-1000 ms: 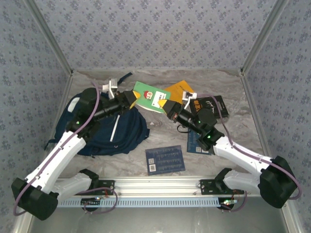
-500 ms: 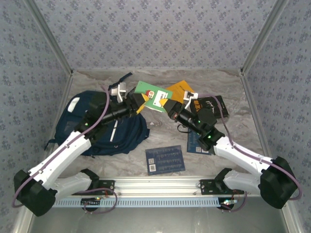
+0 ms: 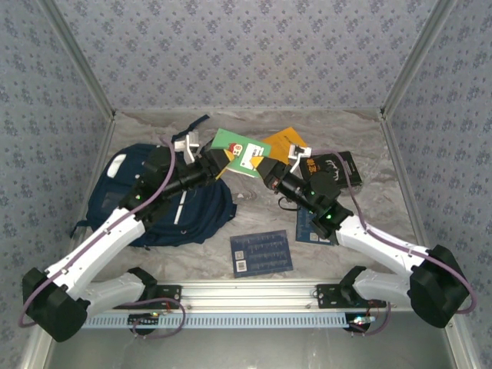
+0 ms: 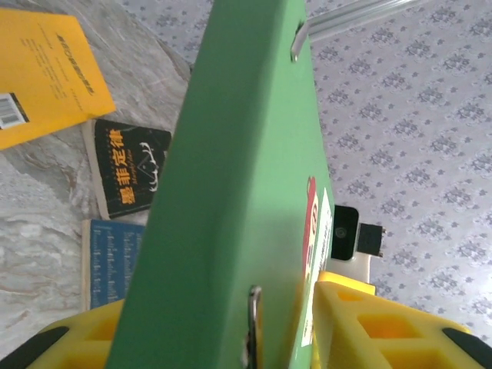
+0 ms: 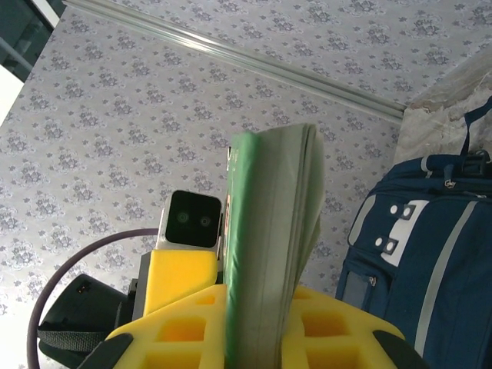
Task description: Pack books, pencil case, and school supplies into a backpack
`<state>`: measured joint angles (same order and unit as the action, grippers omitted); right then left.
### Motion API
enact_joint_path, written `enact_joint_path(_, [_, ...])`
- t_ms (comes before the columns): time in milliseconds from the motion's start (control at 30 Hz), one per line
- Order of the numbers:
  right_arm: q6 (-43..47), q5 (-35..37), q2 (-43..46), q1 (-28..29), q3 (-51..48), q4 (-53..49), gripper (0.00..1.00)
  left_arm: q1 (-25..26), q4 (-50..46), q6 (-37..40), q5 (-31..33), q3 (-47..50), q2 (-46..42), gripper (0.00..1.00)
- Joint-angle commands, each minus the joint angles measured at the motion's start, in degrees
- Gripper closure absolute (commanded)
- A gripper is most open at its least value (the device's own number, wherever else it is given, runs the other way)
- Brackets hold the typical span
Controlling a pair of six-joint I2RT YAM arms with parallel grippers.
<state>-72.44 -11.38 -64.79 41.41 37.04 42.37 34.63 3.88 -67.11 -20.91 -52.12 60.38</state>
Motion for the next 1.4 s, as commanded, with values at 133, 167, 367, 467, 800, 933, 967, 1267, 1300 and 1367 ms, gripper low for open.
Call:
enact_joint_path(133, [-0.5,0.8,0.6,0.8,1.2,3.0,1.0,0.5,-0.4,2.9,1.8,-1.7,-0.4,0.51])
enact_joint_path(167, [-0.6,0.7,0.7,0.8,1.2,3.0,1.0,0.5,-1.1,3.4,1.8,-2.0,-0.3,0.48])
enact_joint_path(367, [-0.4,1.2,1.5,0.9,1.2,2.7,1.0,0.4,-2.7,4.3,3.1,-2.2,-0.3,0.39])
enact_joint_path(467, [-0.4,1.7,0.9,1.4,1.1,3.4,1.0,0.4,-1.6,3.8,3.6,-2.2,0.1,0.39])
enact_joint_path(800, [-1.3,5.6,-2.0,4.8,-0.7,7.0,1.0,0.4,3.7,1.6,5.0,-3.0,1.0,0.71])
enact_joint_path(933, [0.8,6.9,0.3,4.8,-1.0,1.2,0.59,0.4,5.7,-0.5,4.1,-1.9,0.3,0.83])
enact_joint_path(967, [1.7,7.4,1.0,4.8,-1.0,-1.1,0.5,0.4,6.3,-1.2,4.0,-1.5,0.0,0.86])
enact_joint_path(1267, [2.1,5.0,-2.3,4.0,-0.8,2.3,0.19,0.4,9.6,-6.4,2.7,-2.4,-1.2,1.0])
enact_joint_path(1300, [1.6,4.5,-3.3,4.0,-0.6,3.6,0.18,0.4,9.5,-6.6,2.7,-2.8,-1.3,1.0])
enact_joint_path(1367, [0.6,3.2,-5.0,4.0,0.0,6.1,0.17,0.4,9.4,-6.8,2.6,-3.3,-1.6,1.0])
